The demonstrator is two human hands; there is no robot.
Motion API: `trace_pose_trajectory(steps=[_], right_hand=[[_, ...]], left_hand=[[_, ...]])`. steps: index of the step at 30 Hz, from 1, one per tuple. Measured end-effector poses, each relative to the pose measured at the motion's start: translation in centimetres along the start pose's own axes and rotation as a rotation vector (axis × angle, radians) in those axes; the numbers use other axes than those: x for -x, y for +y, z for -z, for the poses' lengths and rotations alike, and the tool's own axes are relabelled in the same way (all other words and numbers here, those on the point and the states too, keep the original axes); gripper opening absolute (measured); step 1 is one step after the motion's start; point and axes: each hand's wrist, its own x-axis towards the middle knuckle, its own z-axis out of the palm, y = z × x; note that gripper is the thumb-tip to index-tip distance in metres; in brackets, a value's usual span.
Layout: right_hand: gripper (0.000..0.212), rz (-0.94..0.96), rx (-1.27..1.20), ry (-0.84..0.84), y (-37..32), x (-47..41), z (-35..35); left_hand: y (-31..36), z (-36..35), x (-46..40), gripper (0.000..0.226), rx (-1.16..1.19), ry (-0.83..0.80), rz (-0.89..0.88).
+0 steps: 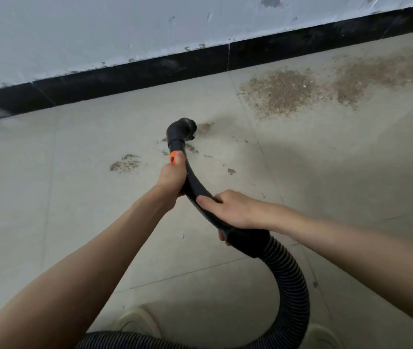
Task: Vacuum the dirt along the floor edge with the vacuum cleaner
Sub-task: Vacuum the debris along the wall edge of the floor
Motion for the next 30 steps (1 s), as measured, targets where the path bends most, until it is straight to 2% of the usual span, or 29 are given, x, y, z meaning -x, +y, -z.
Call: trace_pose_trajectory(steps=[6,9,11,17,24,30], right_hand=[[0.06,0.081,0.309,-0.18,-5.7,-2.9,-3.1],[0.064,0.083,0.38,-0.298,-6.9,-3.7,-4.7],[0.064,0.066,0.373,-0.37,-7.3,-4.2,-5.5],[0.074,0.05,0.357,-0.422,-8.6,-5.6,-5.7],[0.07,0.002,0.254,-0.4,-8.7,-6.5,-5.3],[0.062,-0.04,0.152,-0.375,-8.1,-5.7,-5.0]], left_hand=[[-3.6,8.2,-0.1,0.042,0.239,0.237,0.103],[-6.2,10.8,0.8,0.048,0.348,0.297,0.177],[-7.3,11.7,1.3,0.045,0.387,0.305,0.202],[-7.4,13.1,0.5,0.033,0.426,0.33,0.186],[-6.3,12.8,-1.1,0.034,0.378,0.284,0.18],[-5.4,11.9,-1.7,0.037,0.318,0.182,0.184]])
